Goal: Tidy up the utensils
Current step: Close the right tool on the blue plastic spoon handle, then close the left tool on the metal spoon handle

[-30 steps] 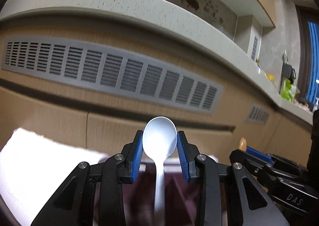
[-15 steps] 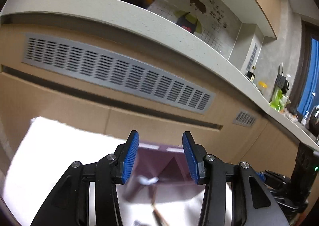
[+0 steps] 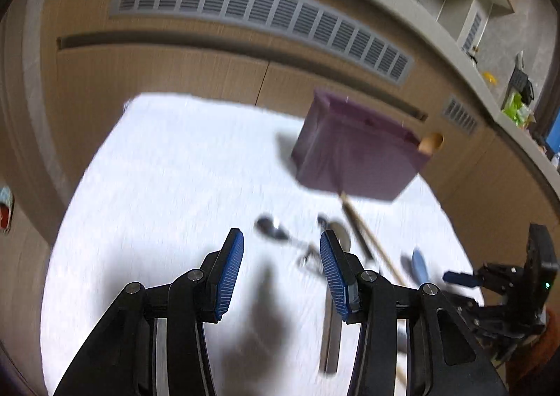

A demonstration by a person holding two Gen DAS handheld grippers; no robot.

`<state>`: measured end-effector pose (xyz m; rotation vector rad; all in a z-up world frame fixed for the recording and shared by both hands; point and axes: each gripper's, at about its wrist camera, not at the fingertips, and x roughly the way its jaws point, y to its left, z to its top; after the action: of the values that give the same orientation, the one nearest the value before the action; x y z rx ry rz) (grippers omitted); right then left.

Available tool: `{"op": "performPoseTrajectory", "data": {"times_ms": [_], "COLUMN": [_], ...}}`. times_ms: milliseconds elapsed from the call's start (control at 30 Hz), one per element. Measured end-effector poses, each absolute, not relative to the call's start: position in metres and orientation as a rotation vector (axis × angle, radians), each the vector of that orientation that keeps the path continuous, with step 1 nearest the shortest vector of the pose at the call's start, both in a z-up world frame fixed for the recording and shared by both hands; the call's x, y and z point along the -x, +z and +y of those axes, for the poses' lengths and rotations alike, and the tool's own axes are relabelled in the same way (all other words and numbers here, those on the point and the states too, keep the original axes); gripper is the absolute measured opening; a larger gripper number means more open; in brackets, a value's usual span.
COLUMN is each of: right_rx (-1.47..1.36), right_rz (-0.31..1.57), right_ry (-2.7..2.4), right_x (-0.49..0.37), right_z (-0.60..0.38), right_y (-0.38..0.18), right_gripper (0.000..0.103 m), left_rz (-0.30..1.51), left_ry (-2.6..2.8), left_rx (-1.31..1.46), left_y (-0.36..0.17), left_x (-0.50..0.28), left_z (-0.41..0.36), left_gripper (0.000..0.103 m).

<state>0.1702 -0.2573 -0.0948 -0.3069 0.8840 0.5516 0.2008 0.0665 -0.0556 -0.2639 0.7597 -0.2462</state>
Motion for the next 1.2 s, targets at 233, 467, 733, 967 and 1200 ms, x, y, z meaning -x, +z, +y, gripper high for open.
{"op": "performPoseTrajectory", "data": {"times_ms": [233,467,733,967,1200], "right_rx": [0.282,0.203,0.124,0.044,-0.017], "right_rz": [0.945,0.944,0.875,0.843,0.833], "right_ry": [0.485,0.48,0.414,0.38,0.374], "right_x": [-0.194,-0.219,-0.213,-0.201,-0.199], "right_z": [-0.254,-0.24,-0.257,-0.28,-0.29], "right_y": [-0.108,-0.11,-0.1,-0.097,-0.098], "right_gripper": [0.029,0.03,0.029,0.029,0.029], "left_rz": [0.847,0.89,0.918,0.888,0.911], "left_ry": [-0.266,-0.314,-0.371,-0.462,-0.401], "left_rx": [0.231,0.182,0.11,-0.003,-0.011], "left_y": [-0.076,-0.081,-0.079,-0.068,-0.07], "left_x": [-0.189,-0.194,-0.199,-0.209,-0.223], "left_z": [0.055,0.032,-0.002,-0.037,-0.04], "left_gripper": [0.047,0.047,0.047,0.047,0.046]}}
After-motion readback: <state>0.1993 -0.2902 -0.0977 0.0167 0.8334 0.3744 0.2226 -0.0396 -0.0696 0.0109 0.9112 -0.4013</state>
